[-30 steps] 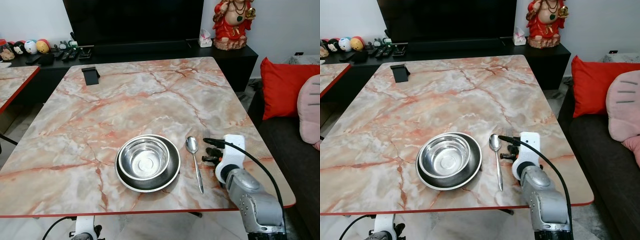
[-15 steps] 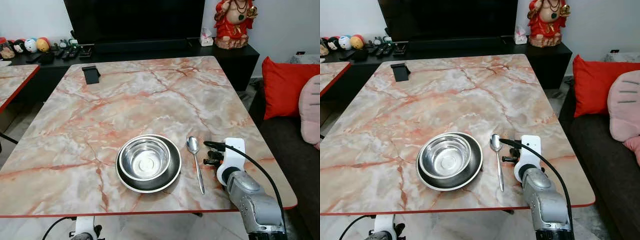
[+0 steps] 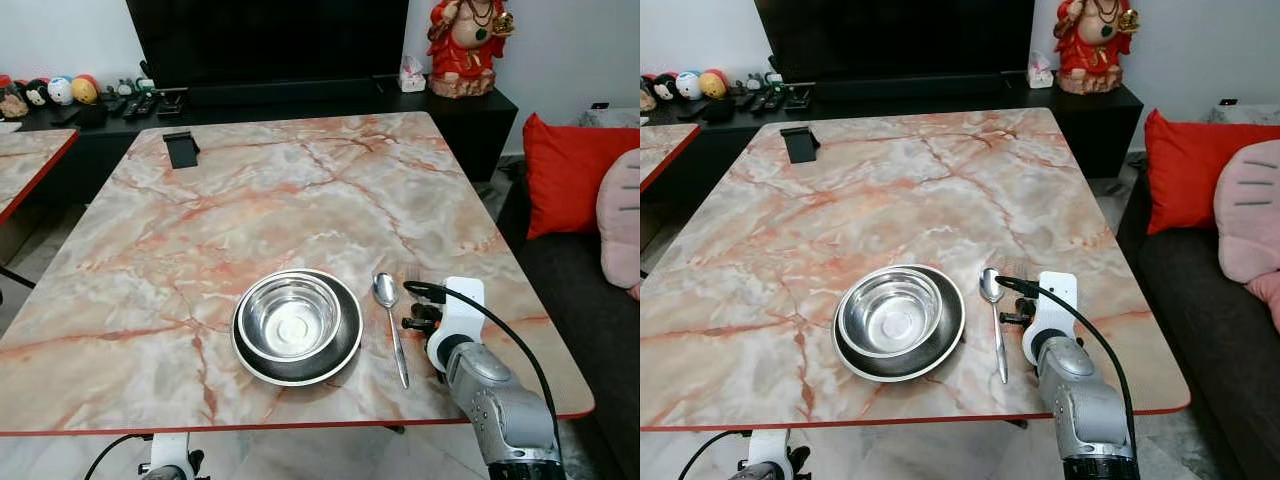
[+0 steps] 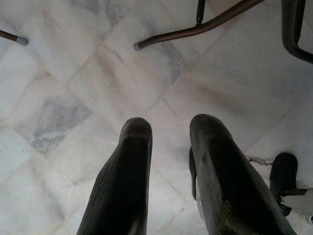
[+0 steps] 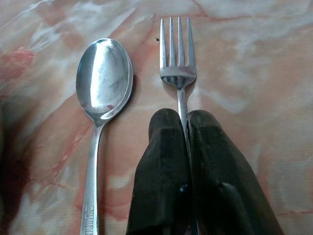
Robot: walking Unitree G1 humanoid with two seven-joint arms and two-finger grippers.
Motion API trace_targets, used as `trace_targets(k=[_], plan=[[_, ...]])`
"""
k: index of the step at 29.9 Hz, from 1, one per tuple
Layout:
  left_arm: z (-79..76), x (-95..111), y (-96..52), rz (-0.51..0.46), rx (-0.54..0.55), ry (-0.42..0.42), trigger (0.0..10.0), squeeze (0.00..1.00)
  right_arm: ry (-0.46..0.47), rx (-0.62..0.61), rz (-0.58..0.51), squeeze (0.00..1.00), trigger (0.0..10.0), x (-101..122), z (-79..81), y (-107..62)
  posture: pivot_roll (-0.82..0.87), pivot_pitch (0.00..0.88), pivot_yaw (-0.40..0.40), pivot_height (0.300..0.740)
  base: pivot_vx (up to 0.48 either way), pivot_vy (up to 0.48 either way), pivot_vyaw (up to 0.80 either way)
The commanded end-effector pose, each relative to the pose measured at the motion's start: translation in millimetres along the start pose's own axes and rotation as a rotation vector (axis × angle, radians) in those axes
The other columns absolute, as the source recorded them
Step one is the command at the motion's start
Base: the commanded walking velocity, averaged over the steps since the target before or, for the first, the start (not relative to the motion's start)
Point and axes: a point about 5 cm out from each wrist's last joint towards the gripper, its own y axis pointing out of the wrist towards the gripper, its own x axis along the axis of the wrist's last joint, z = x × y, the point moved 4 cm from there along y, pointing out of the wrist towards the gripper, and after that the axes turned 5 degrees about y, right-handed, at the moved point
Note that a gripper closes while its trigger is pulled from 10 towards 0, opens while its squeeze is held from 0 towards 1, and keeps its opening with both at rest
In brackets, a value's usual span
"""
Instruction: Setting the table
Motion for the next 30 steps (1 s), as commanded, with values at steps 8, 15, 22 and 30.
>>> trace_targets(k=[8,15,22,30], plan=[[0.6,-4,-0.5,0.012,-0.003,0.007,10.0,0.0,-0.01,-0.004,0.007,0.0,10.0,-2,1.2,-1.1,-0.12,0.0,0.046,0.74,0.0,0.0,0.0],[1.3,-4,-0.6,0.012,-0.003,0.01,10.0,0.0,-0.007,-0.004,0.015,0.0,10.0,-5,1.9,-1.4,-0.12,0.0,0.048,0.74,0.0,0.0,0.0],[1.5,-4,-0.6,0.012,-0.003,0.011,10.0,0.0,-0.016,-0.002,0.026,0.0,10.0,-8,2.9,-1.8,-0.12,0.0,0.047,0.74,0.0,0.0,0.0],[1.4,-4,-0.6,0.011,-0.003,0.011,10.0,0.0,-0.035,0.0,0.029,0.72,10.0,-8,4.9,-1.4,-0.12,0.0,0.046,0.74,0.0,0.0,0.0]])
